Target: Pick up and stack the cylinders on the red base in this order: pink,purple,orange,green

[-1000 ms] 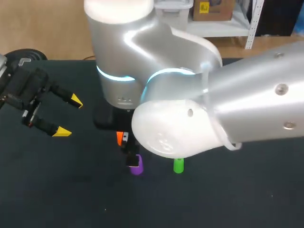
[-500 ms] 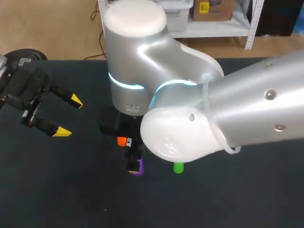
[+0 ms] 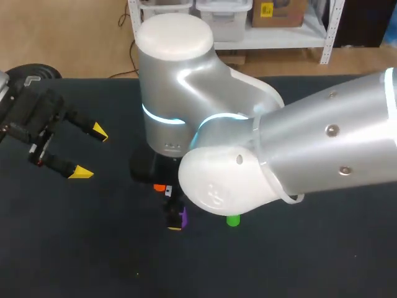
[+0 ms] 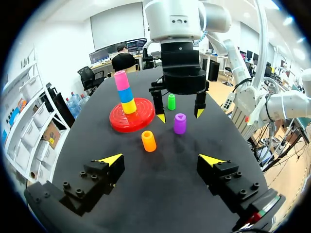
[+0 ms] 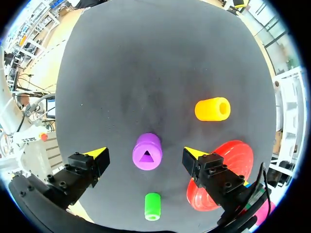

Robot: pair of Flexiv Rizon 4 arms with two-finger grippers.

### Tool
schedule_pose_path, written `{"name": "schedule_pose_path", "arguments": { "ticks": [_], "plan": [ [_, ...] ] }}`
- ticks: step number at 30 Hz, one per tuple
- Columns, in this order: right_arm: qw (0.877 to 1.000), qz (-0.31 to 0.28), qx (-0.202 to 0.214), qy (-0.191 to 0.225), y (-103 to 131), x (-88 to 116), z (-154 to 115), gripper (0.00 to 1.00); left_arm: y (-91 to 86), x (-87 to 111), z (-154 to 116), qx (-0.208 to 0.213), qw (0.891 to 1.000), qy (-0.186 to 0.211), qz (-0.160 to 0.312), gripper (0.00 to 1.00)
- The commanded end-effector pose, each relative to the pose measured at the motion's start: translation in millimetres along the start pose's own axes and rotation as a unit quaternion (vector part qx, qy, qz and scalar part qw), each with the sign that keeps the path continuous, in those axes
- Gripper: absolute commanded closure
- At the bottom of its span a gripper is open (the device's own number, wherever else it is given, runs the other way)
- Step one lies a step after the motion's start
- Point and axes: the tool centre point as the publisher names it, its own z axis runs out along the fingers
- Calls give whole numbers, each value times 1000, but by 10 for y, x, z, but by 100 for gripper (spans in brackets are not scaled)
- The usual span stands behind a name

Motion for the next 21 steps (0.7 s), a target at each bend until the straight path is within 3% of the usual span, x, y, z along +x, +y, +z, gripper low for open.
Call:
{"name": "schedule_pose_path", "arguments": {
  "ticks": [1,21],
  "plan": [
    [1000,-1,-4,0,-26,-10,39,0,0,10,0,0,1000,-1,1,0],
    [1000,0,-10,3,-44,-28,106,0,0,10,0,0,1000,-1,1,0]
  ]
}}
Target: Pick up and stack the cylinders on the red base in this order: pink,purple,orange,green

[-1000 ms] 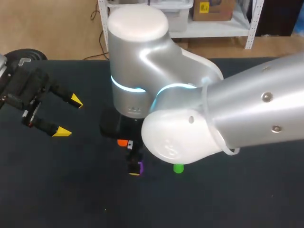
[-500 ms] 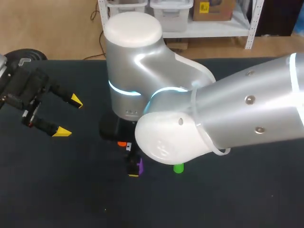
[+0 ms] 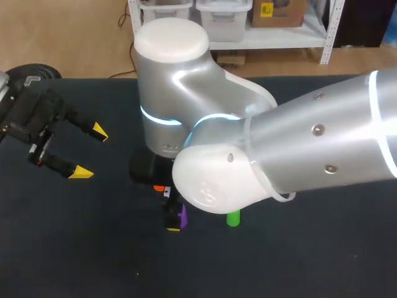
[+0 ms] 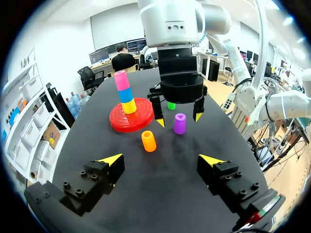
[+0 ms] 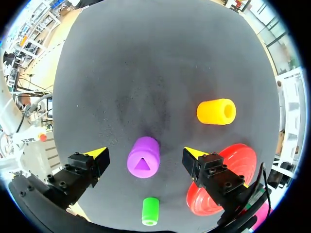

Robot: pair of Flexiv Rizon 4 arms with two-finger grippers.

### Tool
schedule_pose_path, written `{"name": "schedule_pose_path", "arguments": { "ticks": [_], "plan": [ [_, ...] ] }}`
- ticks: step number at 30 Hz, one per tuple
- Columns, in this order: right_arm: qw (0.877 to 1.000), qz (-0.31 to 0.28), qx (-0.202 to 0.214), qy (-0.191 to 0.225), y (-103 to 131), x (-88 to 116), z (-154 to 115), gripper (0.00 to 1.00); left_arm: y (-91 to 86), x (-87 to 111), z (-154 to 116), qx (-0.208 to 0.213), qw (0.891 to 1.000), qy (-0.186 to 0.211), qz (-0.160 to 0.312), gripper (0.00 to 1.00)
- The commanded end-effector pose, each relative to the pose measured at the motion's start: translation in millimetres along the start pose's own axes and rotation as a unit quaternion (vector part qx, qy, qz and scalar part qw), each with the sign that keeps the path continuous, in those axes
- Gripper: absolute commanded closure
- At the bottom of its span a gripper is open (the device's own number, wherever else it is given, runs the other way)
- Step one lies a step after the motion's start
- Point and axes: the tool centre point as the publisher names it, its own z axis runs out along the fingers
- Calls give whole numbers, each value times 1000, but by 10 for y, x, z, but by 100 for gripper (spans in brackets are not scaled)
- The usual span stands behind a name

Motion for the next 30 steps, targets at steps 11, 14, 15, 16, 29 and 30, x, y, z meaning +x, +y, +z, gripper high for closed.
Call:
{"name": "schedule_pose_path", "arguments": {
  "ticks": [11,14,15,16,29,30],
  "plan": [
    [1000,4,-4,0,-15,0,22,100,0,10,0,0,1000,-1,1,0],
    [1000,3,-6,0,-20,-4,26,100,0,10,0,0,1000,-1,1,0],
    [1000,2,-6,0,-20,-6,28,100,0,10,0,0,1000,-1,1,0],
    [1000,2,-7,0,-21,-7,31,100,0,10,0,0,1000,-1,1,0],
    [1000,0,9,3,-14,18,-117,100,0,10,0,0,1000,-1,1,0],
    [1000,0,15,4,-13,30,-171,100,0,10,0,0,1000,-1,1,0]
  ]
}}
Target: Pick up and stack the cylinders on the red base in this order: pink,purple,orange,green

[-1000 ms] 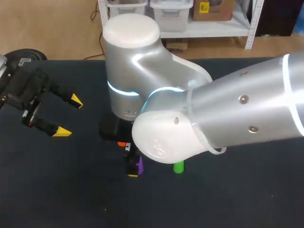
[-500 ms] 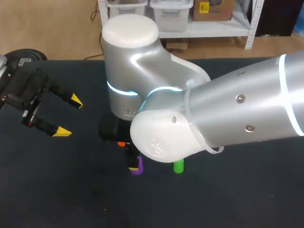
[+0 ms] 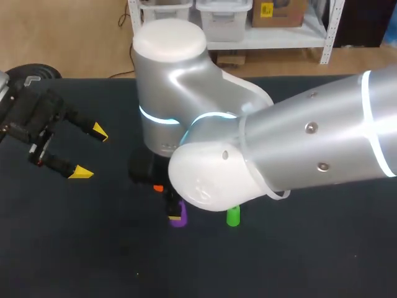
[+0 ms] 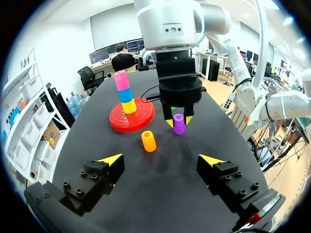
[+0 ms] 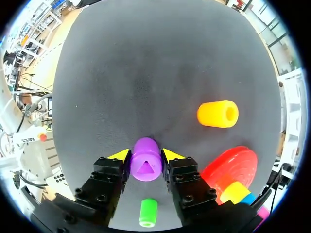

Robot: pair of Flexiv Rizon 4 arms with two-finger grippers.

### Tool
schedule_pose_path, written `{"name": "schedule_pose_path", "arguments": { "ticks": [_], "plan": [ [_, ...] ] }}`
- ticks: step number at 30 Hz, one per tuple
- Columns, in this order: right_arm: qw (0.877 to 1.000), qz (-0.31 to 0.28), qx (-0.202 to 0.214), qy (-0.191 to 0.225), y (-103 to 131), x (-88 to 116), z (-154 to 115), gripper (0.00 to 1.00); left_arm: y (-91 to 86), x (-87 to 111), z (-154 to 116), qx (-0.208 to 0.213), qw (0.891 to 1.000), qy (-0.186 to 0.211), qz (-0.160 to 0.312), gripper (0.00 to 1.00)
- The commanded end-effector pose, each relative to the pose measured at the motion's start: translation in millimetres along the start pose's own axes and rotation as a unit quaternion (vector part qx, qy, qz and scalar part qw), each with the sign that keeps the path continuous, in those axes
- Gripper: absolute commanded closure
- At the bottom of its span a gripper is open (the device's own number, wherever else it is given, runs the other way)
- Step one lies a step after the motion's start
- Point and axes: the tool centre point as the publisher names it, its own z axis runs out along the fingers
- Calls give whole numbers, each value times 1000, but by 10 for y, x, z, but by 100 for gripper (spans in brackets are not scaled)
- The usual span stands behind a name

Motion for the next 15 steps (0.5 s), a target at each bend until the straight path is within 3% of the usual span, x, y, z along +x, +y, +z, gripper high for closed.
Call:
{"name": "schedule_pose_path", "arguments": {
  "ticks": [1,15],
  "plan": [
    [1000,4,20,2,38,65,-216,100,0,10,0,0,1000,-1,1,0],
    [994,18,105,29,-133,167,-1392,100,0,10,0,0,1000,-1,1,0]
  ]
}}
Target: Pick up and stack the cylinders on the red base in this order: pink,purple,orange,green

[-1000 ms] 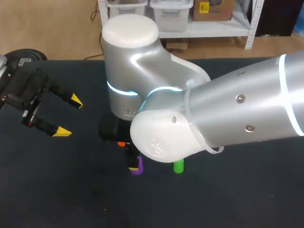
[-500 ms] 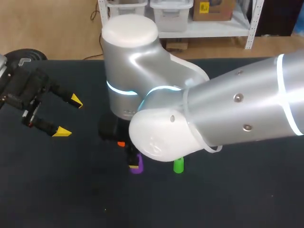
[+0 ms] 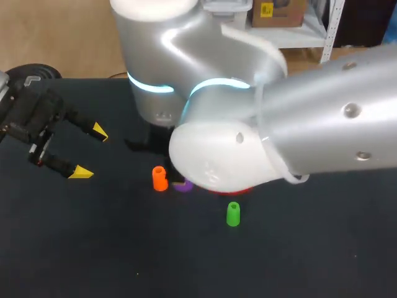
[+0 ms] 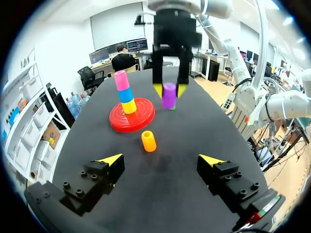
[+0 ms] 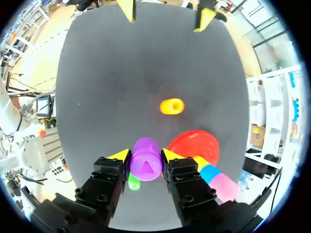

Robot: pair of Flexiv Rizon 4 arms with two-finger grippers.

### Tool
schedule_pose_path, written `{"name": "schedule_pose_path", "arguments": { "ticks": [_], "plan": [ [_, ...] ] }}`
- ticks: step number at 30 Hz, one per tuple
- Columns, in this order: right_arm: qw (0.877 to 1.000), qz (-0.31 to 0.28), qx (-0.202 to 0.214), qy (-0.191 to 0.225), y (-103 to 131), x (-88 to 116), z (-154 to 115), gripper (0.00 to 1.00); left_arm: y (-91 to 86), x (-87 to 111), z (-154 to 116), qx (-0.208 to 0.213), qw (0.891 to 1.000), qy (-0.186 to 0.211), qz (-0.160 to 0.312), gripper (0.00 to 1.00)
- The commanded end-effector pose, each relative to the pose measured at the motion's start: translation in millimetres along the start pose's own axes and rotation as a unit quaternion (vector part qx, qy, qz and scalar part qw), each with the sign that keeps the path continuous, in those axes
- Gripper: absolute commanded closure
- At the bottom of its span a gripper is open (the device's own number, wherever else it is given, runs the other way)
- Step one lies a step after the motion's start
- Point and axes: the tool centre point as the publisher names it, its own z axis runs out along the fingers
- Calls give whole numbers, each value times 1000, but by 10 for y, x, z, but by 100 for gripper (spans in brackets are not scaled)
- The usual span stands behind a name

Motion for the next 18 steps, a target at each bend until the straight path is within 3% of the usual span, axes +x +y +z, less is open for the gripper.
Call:
{"name": "schedule_pose_path", "arguments": {
  "ticks": [1,10,18],
  "plan": [
    [1000,4,26,17,-71,77,-484,100,0,10,0,0,1000,-1,1,0],
    [999,46,21,8,-550,298,-990,100,0,10,0,0,1000,-1,1,0],
    [996,85,11,-4,-847,492,-997,100,0,10,0,0,1000,-1,1,0]
  ]
}}
